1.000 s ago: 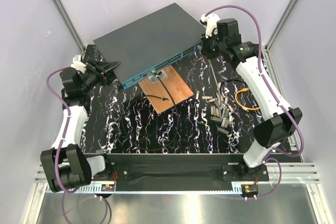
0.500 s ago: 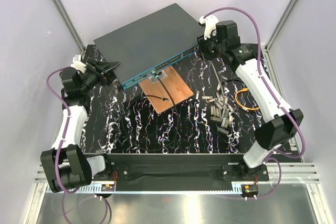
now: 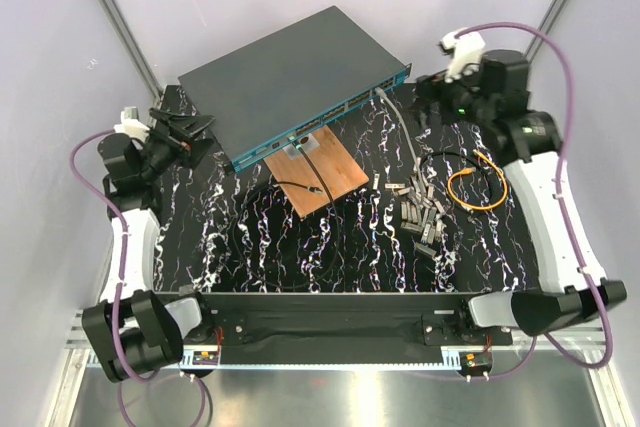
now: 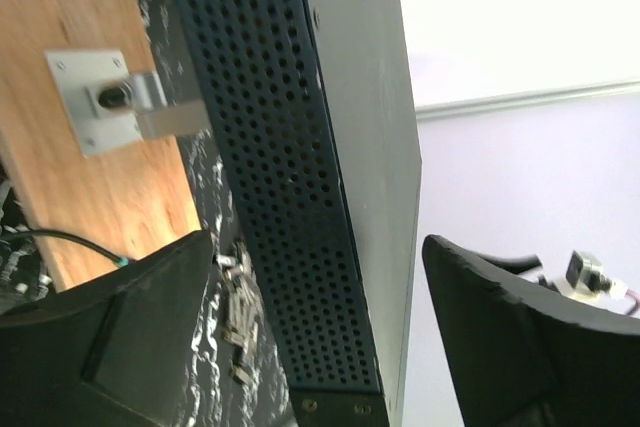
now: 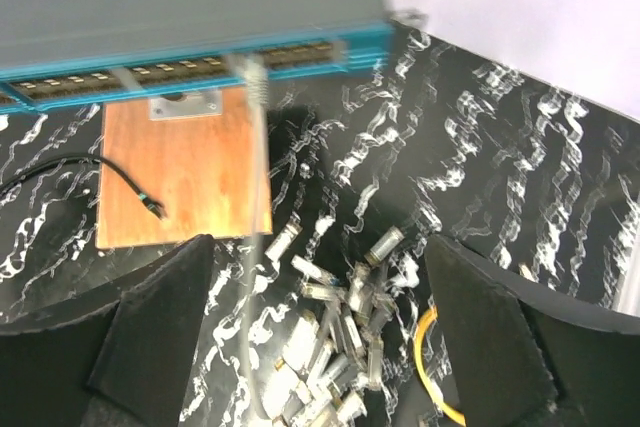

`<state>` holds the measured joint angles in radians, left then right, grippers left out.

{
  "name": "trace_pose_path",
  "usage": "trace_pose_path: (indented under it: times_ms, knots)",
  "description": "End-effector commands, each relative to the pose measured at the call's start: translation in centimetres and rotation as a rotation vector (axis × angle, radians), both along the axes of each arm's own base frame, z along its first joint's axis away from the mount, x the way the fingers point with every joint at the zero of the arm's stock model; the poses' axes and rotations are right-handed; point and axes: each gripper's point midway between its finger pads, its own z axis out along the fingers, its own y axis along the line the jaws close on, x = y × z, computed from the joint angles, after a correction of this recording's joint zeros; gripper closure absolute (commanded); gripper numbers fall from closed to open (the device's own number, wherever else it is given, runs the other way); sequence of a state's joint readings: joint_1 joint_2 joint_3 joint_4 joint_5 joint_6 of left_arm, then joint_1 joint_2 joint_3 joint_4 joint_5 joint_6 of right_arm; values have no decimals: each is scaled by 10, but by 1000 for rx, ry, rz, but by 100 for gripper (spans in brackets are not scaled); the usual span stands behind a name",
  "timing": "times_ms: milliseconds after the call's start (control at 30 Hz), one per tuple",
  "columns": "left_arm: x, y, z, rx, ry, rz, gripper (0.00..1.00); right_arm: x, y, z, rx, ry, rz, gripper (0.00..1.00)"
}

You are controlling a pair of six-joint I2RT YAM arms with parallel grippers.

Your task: Insert the plug into the switch port

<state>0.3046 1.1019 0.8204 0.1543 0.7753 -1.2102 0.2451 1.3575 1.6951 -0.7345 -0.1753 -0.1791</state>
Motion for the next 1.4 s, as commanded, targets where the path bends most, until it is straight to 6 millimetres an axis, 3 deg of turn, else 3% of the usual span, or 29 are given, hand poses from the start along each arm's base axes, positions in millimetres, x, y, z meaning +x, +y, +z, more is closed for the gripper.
trace_pose_path:
  times_ms: [0,67,100,167,333,433,600,867,1100,1367]
  knots:
    - [-7,16,30,78,-100,39,7,-18,-35,-6,9,59,-30,6]
    - [-11,26,40,123,-139,54,5,-26,-50,-13,9,101,-20,6]
    - [-13,28,46,146,-158,50,5,-24,-79,-19,15,124,-82,6]
    - [-16,36,56,236,-204,59,5,-31,-97,-33,4,185,-76,8]
    - [-29,39,97,506,-355,74,5,-34,-166,-102,-28,436,-210,21]
    - [-41,38,119,639,-465,106,5,-30,-180,-142,8,552,-282,28]
    - [-58,31,140,736,-587,127,4,-2,-191,-189,133,617,-456,32]
    - [-57,32,130,747,-581,118,4,31,-187,-261,177,732,-526,34]
    - [-54,32,130,735,-587,118,4,60,-173,-295,207,775,-551,38]
    - [-50,34,130,731,-581,125,4,70,-160,-336,200,864,-575,43]
